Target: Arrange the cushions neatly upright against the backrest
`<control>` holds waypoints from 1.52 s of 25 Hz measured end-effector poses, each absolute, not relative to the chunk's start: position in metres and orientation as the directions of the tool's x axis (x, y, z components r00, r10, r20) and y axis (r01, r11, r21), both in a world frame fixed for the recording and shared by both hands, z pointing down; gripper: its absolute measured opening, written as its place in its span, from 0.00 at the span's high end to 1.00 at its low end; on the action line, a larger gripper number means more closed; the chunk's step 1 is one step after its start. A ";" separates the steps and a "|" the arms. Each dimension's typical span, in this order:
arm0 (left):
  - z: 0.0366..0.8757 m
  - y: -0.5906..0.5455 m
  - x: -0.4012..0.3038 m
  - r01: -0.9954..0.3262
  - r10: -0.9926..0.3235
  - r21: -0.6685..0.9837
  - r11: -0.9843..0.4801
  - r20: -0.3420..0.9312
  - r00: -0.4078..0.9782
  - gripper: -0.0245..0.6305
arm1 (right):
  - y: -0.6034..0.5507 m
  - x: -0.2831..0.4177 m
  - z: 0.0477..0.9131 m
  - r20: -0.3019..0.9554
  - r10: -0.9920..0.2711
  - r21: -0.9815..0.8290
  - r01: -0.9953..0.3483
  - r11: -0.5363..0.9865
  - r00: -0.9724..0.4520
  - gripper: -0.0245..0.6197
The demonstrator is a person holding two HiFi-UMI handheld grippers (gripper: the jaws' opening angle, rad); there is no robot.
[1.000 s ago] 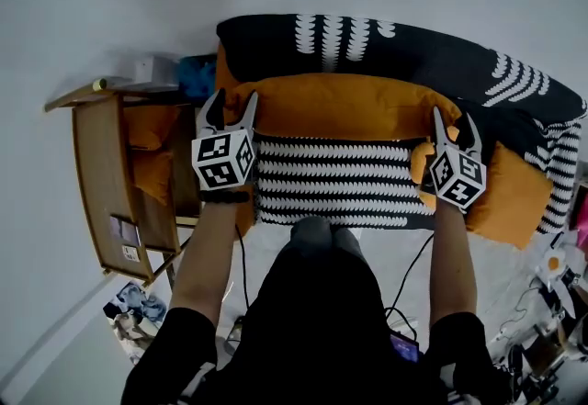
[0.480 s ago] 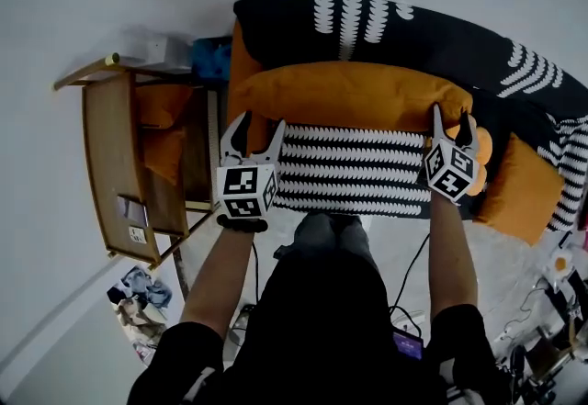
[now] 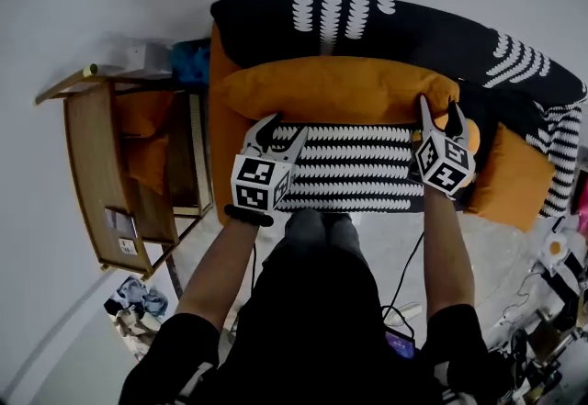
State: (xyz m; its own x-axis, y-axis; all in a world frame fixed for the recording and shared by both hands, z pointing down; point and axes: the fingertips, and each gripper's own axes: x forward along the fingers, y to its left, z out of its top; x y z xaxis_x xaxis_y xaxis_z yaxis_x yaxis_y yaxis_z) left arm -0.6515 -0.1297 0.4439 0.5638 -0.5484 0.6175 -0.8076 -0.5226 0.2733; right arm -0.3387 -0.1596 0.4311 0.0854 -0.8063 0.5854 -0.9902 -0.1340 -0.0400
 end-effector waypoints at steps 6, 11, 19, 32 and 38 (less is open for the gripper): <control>0.455 -0.156 -0.644 -0.791 -0.508 0.293 -0.537 0.637 0.581 0.57 | -0.149 -0.340 0.419 0.539 -0.837 -0.075 -0.984 -0.160 0.095 0.49; 0.444 -0.193 -0.640 -0.817 -0.579 0.236 -0.527 0.604 0.548 0.57 | -0.122 -0.332 0.415 0.540 -0.831 -0.079 -0.974 -0.212 0.137 0.50; 0.434 -0.183 -0.610 -0.790 -0.556 0.219 -0.572 0.604 0.570 0.57 | -0.091 -0.311 0.436 0.581 -0.801 -0.102 -0.963 -0.250 0.146 0.50; 0.457 -0.097 -0.485 -0.845 -0.573 0.181 -0.503 0.662 0.483 0.57 | -0.054 -0.208 0.492 0.649 -0.759 -0.185 -0.978 -0.093 -0.051 0.51; 0.497 -0.035 -0.383 -0.874 -0.514 0.267 -0.405 0.724 0.460 0.57 | -0.018 -0.106 0.532 0.768 -0.630 -0.104 -0.993 0.057 -0.117 0.51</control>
